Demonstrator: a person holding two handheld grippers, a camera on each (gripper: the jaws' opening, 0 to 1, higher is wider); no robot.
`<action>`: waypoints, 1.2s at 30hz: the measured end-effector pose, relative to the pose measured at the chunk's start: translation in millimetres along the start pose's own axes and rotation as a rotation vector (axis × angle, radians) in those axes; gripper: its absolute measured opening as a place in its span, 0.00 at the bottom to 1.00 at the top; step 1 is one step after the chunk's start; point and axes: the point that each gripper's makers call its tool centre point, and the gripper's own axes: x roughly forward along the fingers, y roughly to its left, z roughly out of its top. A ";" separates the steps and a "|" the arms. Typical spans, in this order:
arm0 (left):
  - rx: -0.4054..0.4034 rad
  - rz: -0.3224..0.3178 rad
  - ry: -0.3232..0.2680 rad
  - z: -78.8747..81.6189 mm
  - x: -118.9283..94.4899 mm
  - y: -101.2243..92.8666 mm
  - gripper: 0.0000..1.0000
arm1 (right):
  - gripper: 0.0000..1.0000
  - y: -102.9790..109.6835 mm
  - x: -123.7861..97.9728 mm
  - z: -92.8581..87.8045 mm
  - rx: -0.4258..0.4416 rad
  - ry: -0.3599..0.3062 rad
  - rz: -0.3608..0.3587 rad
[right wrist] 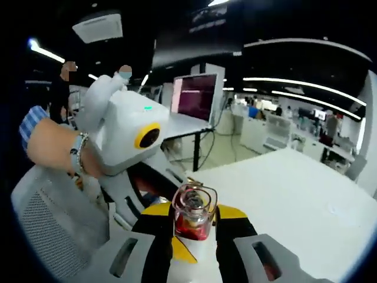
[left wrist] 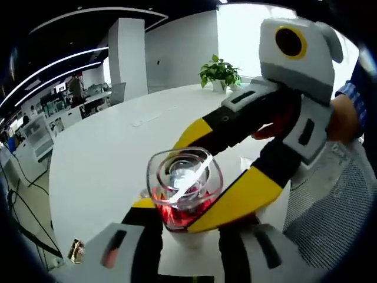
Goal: Arrange the skincare products in the storage area until every visible bottle or jar stands upright without overlapping.
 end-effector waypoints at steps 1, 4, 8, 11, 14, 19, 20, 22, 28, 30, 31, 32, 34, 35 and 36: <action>-0.013 0.003 0.025 -2.3 -1.5 -0.6 0.33 | 0.23 0.8 0.0 -0.2 0.008 0.001 0.010; -0.109 0.033 0.083 -8.2 -5.1 0.5 0.34 | 0.23 2.0 0.0 -0.8 0.049 0.005 0.022; -0.129 0.039 0.083 -8.5 -10.9 -2.4 0.40 | 0.22 3.2 -0.7 -1.6 0.043 0.005 0.023; -0.110 0.028 0.042 -8.4 -16.6 -3.8 0.37 | 0.22 3.1 -1.9 -2.7 0.037 0.003 0.027; -0.095 0.038 0.027 -8.1 -20.0 -1.0 0.31 | 0.22 2.9 -2.7 -2.7 0.034 0.004 0.033; -0.084 0.029 0.027 -9.7 -16.8 -2.7 0.31 | 0.22 1.1 -5.5 -3.7 0.023 0.005 0.047; -0.076 0.028 0.037 -11.6 -15.5 -3.4 0.30 | 0.22 0.6 -6.6 -4.0 0.020 0.007 0.054; -0.058 0.029 0.049 -13.5 -13.8 -4.9 0.28 | 0.22 -0.3 -9.2 -4.9 0.011 0.014 0.074; -0.039 0.015 0.041 -11.1 -11.5 -9.9 0.23 | 0.22 -2.8 -19.2 -9.0 -0.017 0.044 0.138; -0.032 0.014 0.033 -9.2 -10.7 -11.5 0.21 | 0.22 -3.7 -23.0 -10.5 -0.034 0.057 0.145; -0.034 0.012 0.029 -8.6 -9.9 -12.4 0.20 | 0.23 -4.9 -25.0 -11.2 -0.045 0.063 0.145; -0.035 0.010 0.026 -8.0 -9.0 -13.3 0.19 | 0.23 -6.0 -27.1 -12.0 -0.056 0.070 0.145; -0.040 0.015 0.024 -7.6 -6.5 -15.0 0.17 | 0.23 -9.1 -30.5 -13.4 -0.070 0.078 0.144; -0.043 0.021 0.025 -7.9 -4.7 -15.7 0.15 | 0.23 -11.1 -31.9 -14.1 -0.073 0.081 0.142; -0.046 0.027 0.026 -8.1 -2.9 -16.4 0.14 | 0.23 -13.1 -33.3 -14.8 -0.076 0.083 0.141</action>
